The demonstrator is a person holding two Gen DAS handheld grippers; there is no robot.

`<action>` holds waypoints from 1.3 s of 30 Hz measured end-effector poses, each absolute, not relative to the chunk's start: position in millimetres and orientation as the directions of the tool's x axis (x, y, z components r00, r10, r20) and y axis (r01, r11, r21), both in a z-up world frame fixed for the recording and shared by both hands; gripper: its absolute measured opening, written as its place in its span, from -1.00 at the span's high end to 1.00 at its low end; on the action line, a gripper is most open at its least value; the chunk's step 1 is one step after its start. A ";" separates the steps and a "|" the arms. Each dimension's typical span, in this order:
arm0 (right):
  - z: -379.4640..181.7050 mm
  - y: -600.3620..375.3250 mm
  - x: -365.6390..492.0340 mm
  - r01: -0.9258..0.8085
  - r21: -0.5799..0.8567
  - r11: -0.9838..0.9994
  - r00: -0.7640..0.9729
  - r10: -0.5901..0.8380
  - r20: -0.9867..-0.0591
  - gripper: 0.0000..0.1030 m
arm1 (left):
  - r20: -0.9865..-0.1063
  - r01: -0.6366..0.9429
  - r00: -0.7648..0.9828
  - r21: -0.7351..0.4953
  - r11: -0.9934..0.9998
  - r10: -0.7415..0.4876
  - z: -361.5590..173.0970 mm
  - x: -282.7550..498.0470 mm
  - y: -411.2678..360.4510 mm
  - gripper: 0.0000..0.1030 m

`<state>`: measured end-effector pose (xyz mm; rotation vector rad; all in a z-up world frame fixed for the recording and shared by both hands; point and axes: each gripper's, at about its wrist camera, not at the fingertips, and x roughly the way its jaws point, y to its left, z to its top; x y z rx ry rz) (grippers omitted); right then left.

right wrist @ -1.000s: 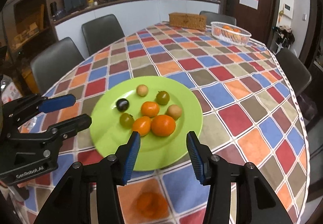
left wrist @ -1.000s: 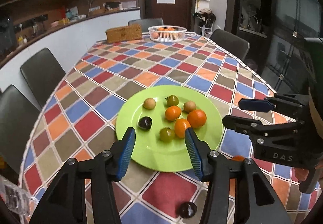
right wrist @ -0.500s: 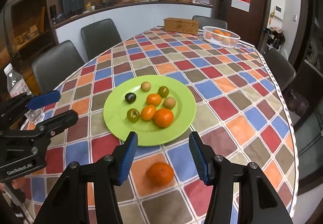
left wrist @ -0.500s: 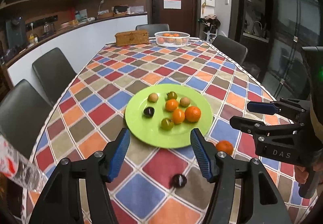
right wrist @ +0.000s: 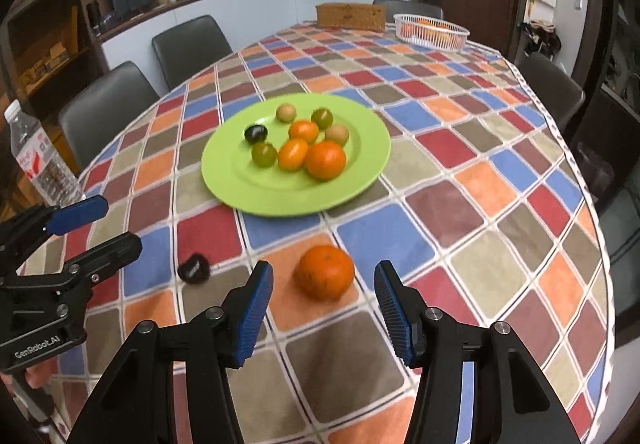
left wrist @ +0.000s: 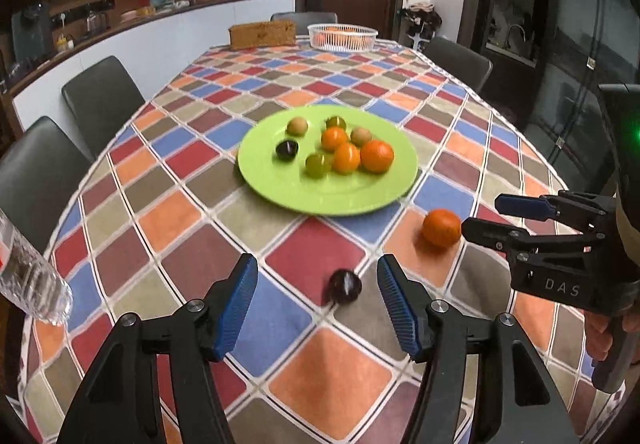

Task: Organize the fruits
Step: 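Withdraw both tools toward the dark plum and last orange, then grasp the dark plum with the left tool while the right tool grasps the last orange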

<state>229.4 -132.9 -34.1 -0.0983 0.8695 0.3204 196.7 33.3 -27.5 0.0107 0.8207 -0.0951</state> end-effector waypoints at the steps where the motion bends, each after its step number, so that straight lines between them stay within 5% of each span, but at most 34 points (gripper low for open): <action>1: -37.2 -133.8 229.2 -0.313 0.046 0.949 0.597 0.234 -0.768 -0.04 | -0.735 0.090 0.673 -0.030 0.995 -0.083 -30.7 196.1 32.9 -0.19; 21: -77.0 -137.5 247.2 -0.287 0.077 0.955 0.530 0.225 -0.818 -0.04 | -0.786 0.174 0.600 -0.051 0.984 -0.146 -78.5 220.0 20.1 -0.16; 31: -81.6 -132.0 259.5 -0.296 0.101 0.950 0.513 0.248 -0.822 -0.04 | -0.806 0.191 0.568 -0.067 0.979 -0.166 -86.9 230.7 15.9 0.46; 39: -83.7 -127.6 260.1 -0.316 0.108 0.943 0.510 0.265 -0.818 0.20 | -0.802 0.183 0.570 -0.088 0.979 -0.179 -86.4 231.5 19.5 0.49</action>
